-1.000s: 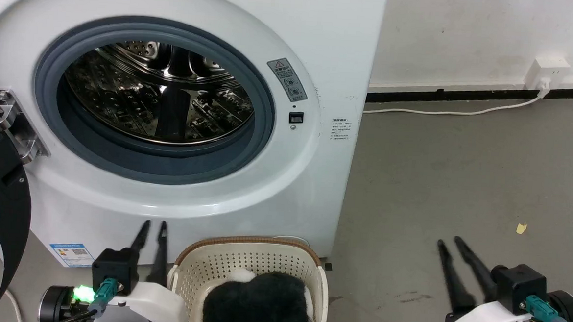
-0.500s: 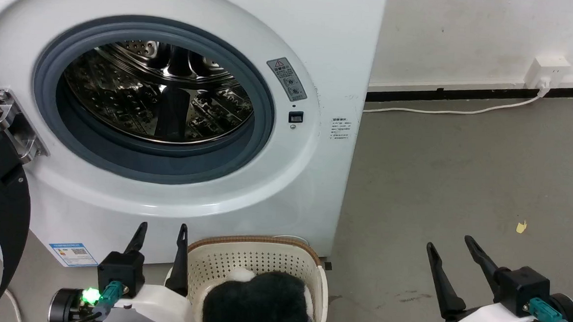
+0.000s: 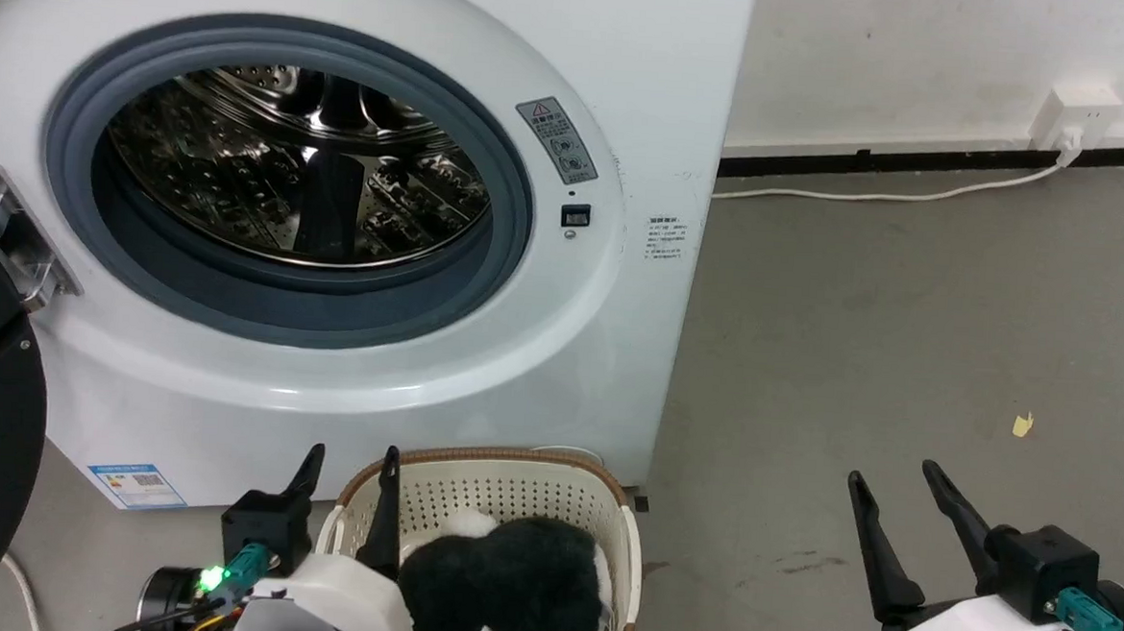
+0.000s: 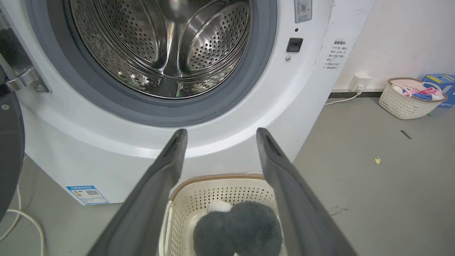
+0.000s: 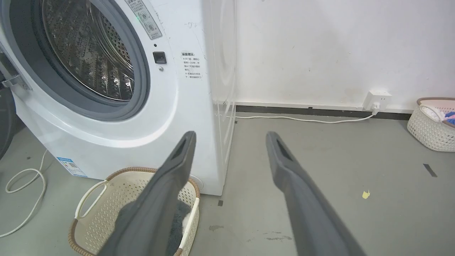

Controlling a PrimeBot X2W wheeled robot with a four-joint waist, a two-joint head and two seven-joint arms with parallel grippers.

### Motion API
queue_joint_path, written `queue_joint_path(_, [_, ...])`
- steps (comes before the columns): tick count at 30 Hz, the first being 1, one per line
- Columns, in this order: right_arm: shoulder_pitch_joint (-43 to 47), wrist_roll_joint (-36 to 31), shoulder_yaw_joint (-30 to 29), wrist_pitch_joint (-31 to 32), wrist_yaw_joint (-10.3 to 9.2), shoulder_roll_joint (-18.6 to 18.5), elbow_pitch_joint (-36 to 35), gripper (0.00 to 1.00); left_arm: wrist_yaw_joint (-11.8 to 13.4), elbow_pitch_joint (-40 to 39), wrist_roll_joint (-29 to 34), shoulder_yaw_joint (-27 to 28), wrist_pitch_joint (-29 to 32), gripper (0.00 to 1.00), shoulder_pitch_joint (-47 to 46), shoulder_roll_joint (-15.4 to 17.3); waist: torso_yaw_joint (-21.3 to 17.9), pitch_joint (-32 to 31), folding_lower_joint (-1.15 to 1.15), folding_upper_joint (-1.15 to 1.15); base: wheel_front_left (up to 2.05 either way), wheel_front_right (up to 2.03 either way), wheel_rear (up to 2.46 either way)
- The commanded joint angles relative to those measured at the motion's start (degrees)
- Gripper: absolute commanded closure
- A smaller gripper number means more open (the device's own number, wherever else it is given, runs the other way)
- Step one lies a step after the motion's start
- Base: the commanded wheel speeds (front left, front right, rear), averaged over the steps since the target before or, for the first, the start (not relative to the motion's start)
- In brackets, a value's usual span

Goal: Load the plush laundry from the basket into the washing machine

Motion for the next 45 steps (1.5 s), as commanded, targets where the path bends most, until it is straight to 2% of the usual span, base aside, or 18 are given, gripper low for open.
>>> queue_joint_path(1, [0.0,0.7,-0.2,-0.5,-0.01,0.0,0.3,0.0,0.4,0.8,-0.8,-0.6,0.0,0.0,-1.2,0.0,-0.1,0.4,0.0,0.0,0.0,0.0,0.0])
queue_joint_path(12, [-1.4,2.1,-0.8,-1.6,-0.02,0.0,0.1,0.0,1.3,8.1,-5.1,-4.4,2.2,0.0,-6.1,0.0,-0.8,3.7,0.0,0.0,0.0,0.0,0.0])
queue_joint_path(22, [-3.1,3.9,-1.4,-2.6,-0.02,0.1,-0.5,0.0,3.0,15.2,-9.4,-8.6,5.8,0.0,-11.4,0.0,-1.8,8.0,0.0,0.0,0.0,0.0,0.0])
queue_joint_path(30, [-5.0,5.5,-2.2,-3.3,-0.02,0.1,-1.2,0.0,4.4,21.4,-10.6,-12.9,8.1,0.0,-16.5,0.0,-2.7,12.7,0.0,0.0,0.0,0.0,0.0])
queue_joint_path(45, [-7.8,8.6,-4.1,-5.0,-0.03,0.1,-3.7,0.0,7.3,32.9,-13.7,-18.5,8.4,0.0,-26.6,0.2,-4.0,23.1,0.0,0.0,0.0,0.0,0.0])
